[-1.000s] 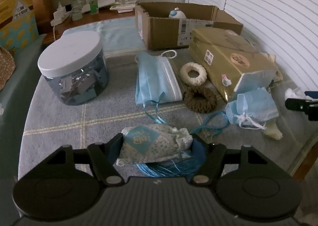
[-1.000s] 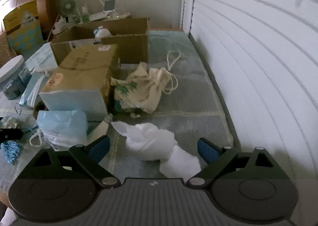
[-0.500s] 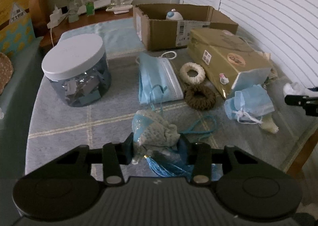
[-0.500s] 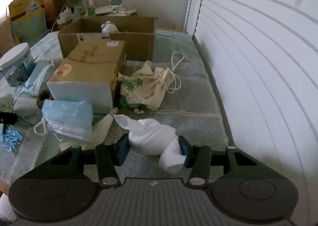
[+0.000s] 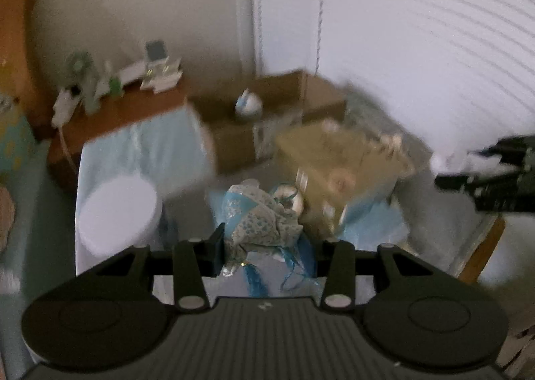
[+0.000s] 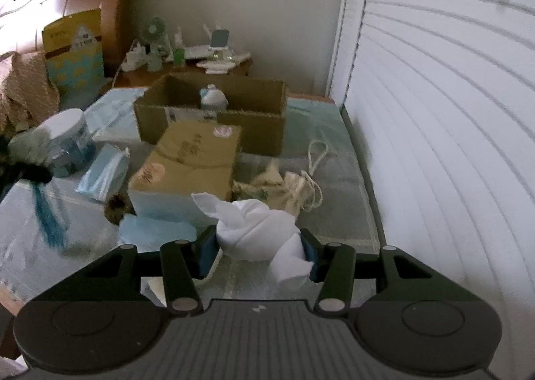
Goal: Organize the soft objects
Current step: 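Carry the pouch into the box with the left gripper while the right gripper lifts the white cloth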
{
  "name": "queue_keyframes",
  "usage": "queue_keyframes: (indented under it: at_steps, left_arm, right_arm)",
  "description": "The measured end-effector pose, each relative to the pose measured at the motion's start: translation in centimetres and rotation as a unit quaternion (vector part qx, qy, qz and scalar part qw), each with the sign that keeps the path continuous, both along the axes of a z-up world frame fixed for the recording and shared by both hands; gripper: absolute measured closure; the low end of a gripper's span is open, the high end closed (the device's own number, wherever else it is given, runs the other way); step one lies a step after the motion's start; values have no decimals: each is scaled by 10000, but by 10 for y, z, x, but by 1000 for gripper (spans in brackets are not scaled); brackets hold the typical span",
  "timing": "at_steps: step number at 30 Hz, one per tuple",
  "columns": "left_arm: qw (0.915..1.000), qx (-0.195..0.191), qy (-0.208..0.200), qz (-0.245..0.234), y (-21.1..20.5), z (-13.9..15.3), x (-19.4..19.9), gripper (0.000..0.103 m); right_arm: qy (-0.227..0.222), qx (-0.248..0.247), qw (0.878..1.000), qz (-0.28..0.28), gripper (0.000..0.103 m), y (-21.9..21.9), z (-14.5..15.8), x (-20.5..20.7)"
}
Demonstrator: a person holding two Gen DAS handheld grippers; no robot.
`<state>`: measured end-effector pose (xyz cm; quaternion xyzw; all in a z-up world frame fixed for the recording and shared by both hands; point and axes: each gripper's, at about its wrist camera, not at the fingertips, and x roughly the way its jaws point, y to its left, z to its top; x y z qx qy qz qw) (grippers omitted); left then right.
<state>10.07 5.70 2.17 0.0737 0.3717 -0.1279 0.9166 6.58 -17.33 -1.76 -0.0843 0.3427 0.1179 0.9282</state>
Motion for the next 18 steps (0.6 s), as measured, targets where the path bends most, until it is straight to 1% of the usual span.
queue_keyframes:
  at_steps: [6, 10, 14, 18]
  left_arm:
    - [9988, -81, -381, -307, -16, 32, 43, 60]
    - [9973, 34, -620, -384, -30, 45, 79, 60]
    - [9959, 174, -801, -376, -40, 50, 116, 60]
    - [9960, 280, -801, -268, -44, 43, 152, 60]
  right_arm:
    - [-162, 27, 9998, 133, 47, 5, 12, 1]
    - [-224, 25, 9996, 150, 47, 5, 17, 4]
    - [-254, 33, 9996, 138, 47, 4, 21, 8]
    - [-258, 43, 9996, 111, 47, 1, 23, 14]
